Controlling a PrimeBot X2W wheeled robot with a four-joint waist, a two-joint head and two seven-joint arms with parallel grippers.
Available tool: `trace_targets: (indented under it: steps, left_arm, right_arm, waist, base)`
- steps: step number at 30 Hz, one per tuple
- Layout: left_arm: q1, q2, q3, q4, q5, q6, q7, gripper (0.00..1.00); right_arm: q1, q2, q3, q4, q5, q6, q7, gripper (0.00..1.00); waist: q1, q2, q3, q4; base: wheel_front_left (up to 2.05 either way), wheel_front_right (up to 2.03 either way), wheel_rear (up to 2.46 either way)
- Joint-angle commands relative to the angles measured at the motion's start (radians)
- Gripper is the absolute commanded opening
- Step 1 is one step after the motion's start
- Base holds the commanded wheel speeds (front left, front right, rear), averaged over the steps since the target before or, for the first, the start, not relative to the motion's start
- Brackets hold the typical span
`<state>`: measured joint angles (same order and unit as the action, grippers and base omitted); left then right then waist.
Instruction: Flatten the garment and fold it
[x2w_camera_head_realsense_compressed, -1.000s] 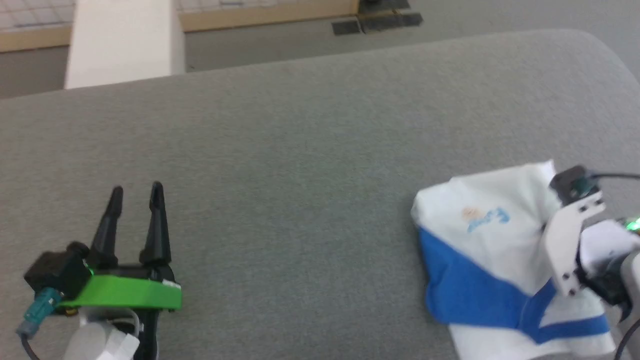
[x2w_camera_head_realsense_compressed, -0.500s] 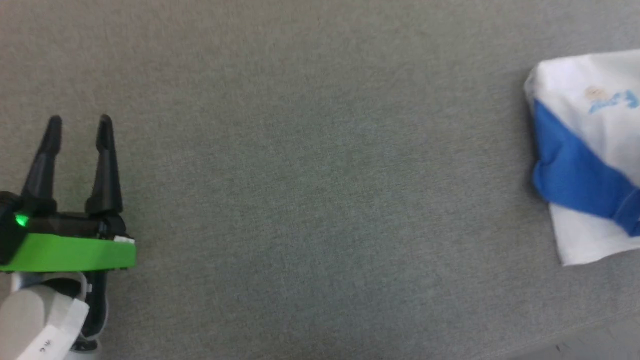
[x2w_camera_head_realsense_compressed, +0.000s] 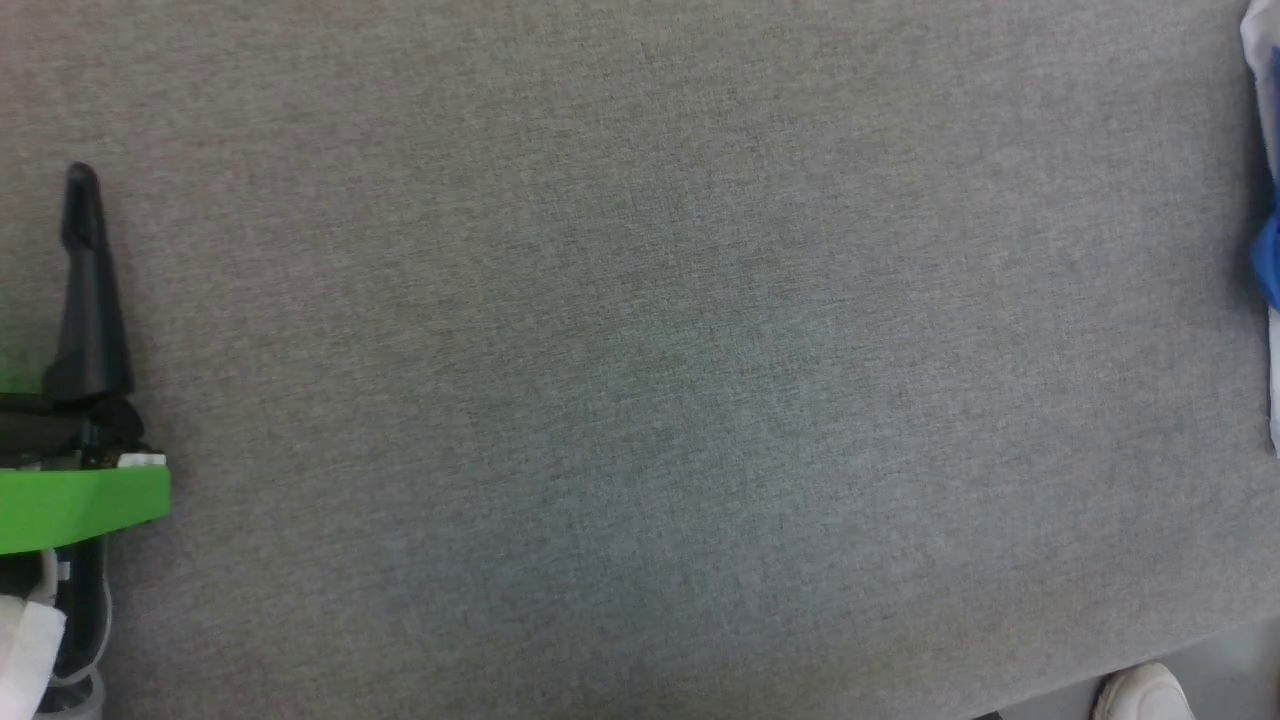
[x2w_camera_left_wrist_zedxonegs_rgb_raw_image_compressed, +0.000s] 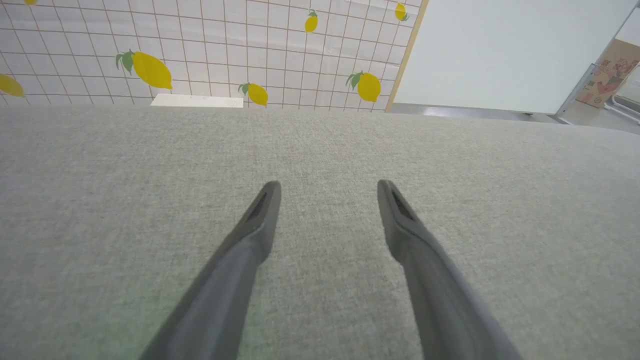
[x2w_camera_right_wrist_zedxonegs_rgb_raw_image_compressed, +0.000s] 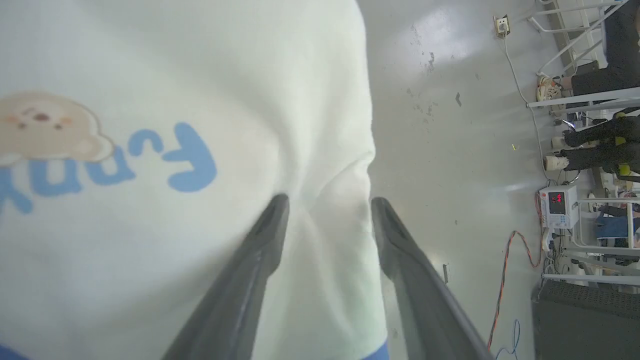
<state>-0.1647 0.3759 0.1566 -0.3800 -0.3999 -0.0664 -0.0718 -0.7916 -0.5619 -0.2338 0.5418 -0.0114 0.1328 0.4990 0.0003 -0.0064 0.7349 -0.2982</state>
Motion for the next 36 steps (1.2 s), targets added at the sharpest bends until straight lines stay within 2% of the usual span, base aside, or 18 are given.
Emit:
trace_targets:
  steps: [1,5,9,14,20,23,28,36]
  left_arm:
    - [0.017,0.009,0.009,0.008,0.004,0.011,0.007,1.0]
    - [0.032,0.009,0.008,0.012,0.002,0.013,0.009,1.0]
    - [0.032,-0.012,-0.01,0.052,-0.009,0.009,-0.02,1.0]
    - [0.037,-0.052,-0.019,0.133,-0.026,0.009,-0.083,1.0]
    - [0.05,-0.104,-0.026,0.216,-0.046,0.017,-0.135,1.0]
    - [0.058,-0.126,-0.021,0.248,-0.053,0.024,-0.152,1.0]
    - [0.083,-0.154,-0.001,0.291,-0.053,0.054,-0.167,1.0]
    - [0.094,-0.183,-0.018,0.331,-0.022,0.086,-0.175,1.0]
  right_arm:
    - [-0.025,0.004,-0.007,0.012,-0.013,-0.002,-0.019,1.0]
    - [-0.055,0.011,-0.031,0.043,-0.02,-0.002,-0.064,1.0]
    - [-0.081,0.011,-0.051,0.042,0.03,-0.002,-0.126,1.0]
    - [-0.095,0.016,0.009,-0.04,0.143,-0.002,-0.193,1.0]
    - [-0.08,0.046,0.148,-0.202,0.282,-0.002,-0.265,1.0]
    - [-0.063,0.104,0.169,-0.271,0.306,-0.002,-0.317,1.0]
    - [0.005,0.259,0.179,-0.365,0.322,-0.002,-0.433,1.0]
    - [0.204,0.46,0.191,-0.446,0.262,-0.002,-0.588,1.0]
  waist:
    - [-0.0003,0.0064,0.012,-0.016]
    - [-0.0003,0.0064,-0.02,-0.026]
    - [-0.0003,0.0064,-0.089,-0.015]
    - [-0.0003,0.0064,-0.22,0.01]
    - [-0.0003,0.0064,-0.376,0.052]
    - [-0.0003,0.0064,-0.442,0.075]
    - [-0.0003,0.0064,-0.532,0.109]
    - [-0.0003,0.0064,-0.631,0.181]
  base:
    - [0.0,0.0,0.0]
    - [0.0,0.0,0.0]
    - [0.0,0.0,0.0]
    - [0.0,0.0,0.0]
    - [0.0,0.0,0.0]
    - [0.0,0.0,0.0]
    - [0.0,0.0,0.0]
    - [0.0,0.0,0.0]
